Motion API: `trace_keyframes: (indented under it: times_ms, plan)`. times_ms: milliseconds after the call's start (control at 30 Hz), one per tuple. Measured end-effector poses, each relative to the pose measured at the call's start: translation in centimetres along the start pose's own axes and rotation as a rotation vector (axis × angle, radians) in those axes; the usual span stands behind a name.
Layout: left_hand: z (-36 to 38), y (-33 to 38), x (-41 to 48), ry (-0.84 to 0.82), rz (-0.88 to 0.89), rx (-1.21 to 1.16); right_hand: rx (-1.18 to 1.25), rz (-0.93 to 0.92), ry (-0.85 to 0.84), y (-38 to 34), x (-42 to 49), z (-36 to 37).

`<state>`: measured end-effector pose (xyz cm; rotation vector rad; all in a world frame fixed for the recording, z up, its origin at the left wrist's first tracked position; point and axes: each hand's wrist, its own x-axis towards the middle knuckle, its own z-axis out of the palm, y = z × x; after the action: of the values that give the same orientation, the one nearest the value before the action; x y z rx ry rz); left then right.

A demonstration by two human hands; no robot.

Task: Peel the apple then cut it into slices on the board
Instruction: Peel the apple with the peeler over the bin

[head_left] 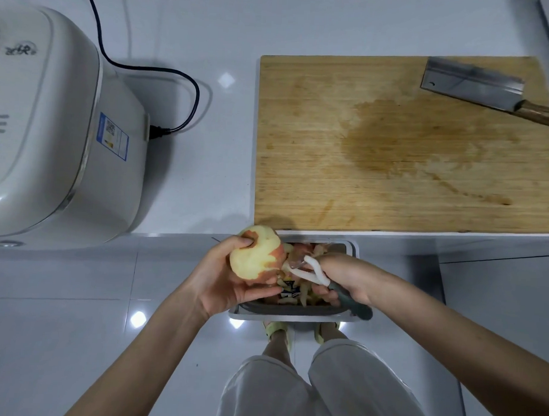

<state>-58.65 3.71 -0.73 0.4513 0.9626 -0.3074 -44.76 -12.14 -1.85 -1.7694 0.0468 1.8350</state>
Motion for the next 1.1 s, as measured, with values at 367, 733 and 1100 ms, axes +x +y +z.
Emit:
trace_keyframes:
  times_ms: [367, 733, 1100]
  plan:
    - [0.4, -0.7, 0.6, 0.150, 0.070, 0.054, 0.156, -0.119, -0.048, 0.1, -0.1, 1.5]
    - [1.1, -1.5, 1.2, 0.199, 0.133, 0.151, 0.072, -0.376, 0.230, 0.5, -0.3, 2.9]
    - [0.8, -0.8, 0.7, 0.129, 0.064, 0.047, -1.228, -0.304, 0.601, 1.2, 1.4, 1.3]
